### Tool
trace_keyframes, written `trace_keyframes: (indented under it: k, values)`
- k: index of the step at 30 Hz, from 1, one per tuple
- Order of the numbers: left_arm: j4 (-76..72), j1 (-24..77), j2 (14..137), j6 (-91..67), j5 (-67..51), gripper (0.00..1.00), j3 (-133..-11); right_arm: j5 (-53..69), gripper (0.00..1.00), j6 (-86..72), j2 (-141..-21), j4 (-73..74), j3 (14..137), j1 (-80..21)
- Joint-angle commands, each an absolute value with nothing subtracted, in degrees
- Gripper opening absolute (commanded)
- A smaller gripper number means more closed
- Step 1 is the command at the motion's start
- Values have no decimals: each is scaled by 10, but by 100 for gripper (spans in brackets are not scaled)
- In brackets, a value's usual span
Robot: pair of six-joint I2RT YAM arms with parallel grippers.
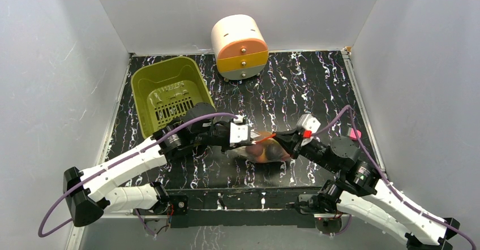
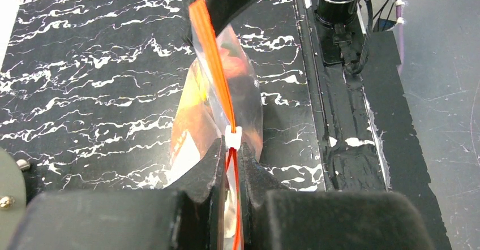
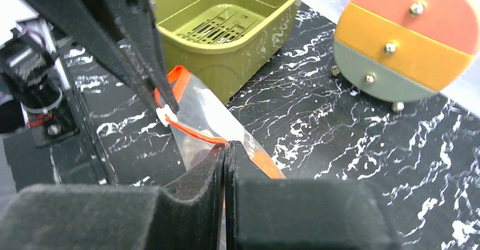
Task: Place the food in the zip-top bag and seal the zipper
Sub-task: Zip the zipper food storage bag at the center of the board.
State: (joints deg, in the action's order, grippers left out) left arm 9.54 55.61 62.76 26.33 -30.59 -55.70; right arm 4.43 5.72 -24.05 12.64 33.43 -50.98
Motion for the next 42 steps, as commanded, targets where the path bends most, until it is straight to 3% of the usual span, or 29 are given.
trace_keyframes:
  k: [1,10,20,25,26,31,38,42]
  values:
    - [147,554,598,263,-303,0,-561,-74,0,-17,-245,81,389,-506]
    - [150,554,585,253,-301,0,-555,-192,0,-79,-256,130,432,-507]
    - [162,554,578,244,-298,0,-557,-232,0,-106,-248,184,444,-506]
    - [158,554,576,240,-302,0,-559,-94,0,-26,-248,184,456,-506]
    - [156,554,577,238,-303,0,-562,-66,1,-12,-249,190,466,-507]
    - [133,554,580,231,-311,0,-562,55,38,32,-307,285,565,-506]
    - [107,554,606,222,-313,0,-566,171,47,-19,-387,332,620,-507]
    - [90,554,617,215,-314,0,-573,168,52,-13,-412,351,613,-506]
